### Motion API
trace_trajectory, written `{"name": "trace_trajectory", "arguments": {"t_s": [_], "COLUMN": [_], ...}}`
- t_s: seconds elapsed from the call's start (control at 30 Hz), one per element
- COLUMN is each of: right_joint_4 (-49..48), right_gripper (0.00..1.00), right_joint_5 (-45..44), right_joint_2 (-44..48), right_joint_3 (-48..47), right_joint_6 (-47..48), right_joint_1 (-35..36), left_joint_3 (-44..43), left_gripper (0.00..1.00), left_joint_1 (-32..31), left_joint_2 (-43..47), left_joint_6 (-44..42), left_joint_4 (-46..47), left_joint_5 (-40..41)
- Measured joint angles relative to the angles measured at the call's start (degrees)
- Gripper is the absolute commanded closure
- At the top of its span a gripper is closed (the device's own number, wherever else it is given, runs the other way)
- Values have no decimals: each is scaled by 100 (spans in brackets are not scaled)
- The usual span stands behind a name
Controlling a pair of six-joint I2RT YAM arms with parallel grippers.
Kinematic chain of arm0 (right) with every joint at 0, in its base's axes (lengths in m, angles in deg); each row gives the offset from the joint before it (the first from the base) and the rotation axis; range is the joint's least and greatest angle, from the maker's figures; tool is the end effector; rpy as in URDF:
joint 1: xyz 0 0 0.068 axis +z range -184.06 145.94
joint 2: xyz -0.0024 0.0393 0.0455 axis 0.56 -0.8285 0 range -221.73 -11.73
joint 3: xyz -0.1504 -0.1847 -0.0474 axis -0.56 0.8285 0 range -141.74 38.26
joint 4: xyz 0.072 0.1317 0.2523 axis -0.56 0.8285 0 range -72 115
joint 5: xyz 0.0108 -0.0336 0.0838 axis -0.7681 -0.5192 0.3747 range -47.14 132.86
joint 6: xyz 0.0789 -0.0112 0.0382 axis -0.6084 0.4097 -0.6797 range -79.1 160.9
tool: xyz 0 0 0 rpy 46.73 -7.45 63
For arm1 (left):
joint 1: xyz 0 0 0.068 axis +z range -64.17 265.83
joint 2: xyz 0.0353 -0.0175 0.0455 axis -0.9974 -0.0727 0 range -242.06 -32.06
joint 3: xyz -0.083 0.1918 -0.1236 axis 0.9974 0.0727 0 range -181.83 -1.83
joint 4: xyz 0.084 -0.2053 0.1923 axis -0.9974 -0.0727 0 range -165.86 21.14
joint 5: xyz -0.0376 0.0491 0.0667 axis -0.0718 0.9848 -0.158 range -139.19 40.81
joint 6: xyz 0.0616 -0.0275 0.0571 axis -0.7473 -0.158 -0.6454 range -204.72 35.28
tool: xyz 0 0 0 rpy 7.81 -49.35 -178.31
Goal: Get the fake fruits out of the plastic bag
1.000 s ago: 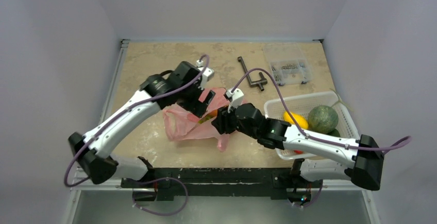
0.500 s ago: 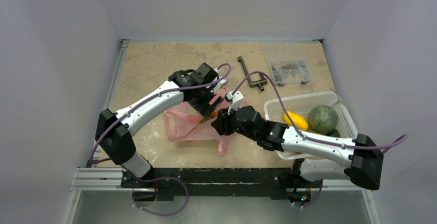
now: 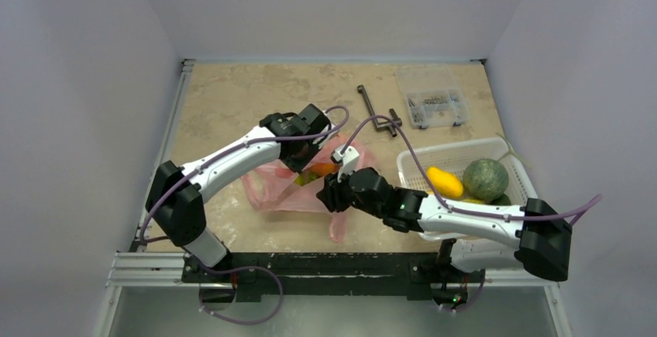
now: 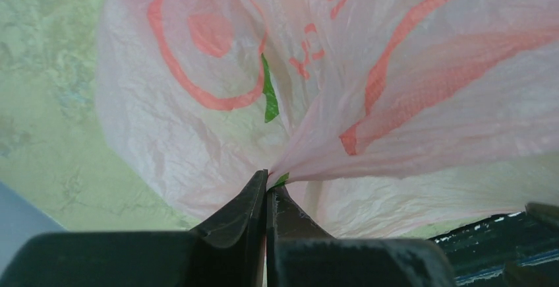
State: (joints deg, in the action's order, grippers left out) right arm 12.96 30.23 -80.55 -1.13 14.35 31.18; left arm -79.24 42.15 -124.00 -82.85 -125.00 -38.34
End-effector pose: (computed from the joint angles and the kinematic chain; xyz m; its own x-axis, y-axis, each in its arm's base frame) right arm 0.1604 0.3066 0.1837 -0.5134 -0.0718 -0.8551 -0.6408 0.6949 0.3263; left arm 0.2728 -0.2400 0.1916 -0.7027 0.6268 -0.3366 0.6107 0.7741 0.1667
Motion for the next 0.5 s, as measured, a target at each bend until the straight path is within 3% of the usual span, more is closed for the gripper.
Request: {"name": "trace_trajectory", "arguments": {"t_s": [0.3,0.5], "right_joint_4": [-109,-892], "right_gripper": [64,57], "right_joint_5": [-791,-1327], "right_joint_2": [-664,-1480], "right_joint_3": [-203,-590], "right_joint_6": [-98,-352], "right_joint_1": [367,452], "left_joint_3": [557,590], "left_gripper": [100,100], "left_joint_1": [4,4], "left_joint_2": [1849,1956], "left_joint_6": [-4,-2], "left_joint_4": [785,981], "left_joint_5": [667,944]}}
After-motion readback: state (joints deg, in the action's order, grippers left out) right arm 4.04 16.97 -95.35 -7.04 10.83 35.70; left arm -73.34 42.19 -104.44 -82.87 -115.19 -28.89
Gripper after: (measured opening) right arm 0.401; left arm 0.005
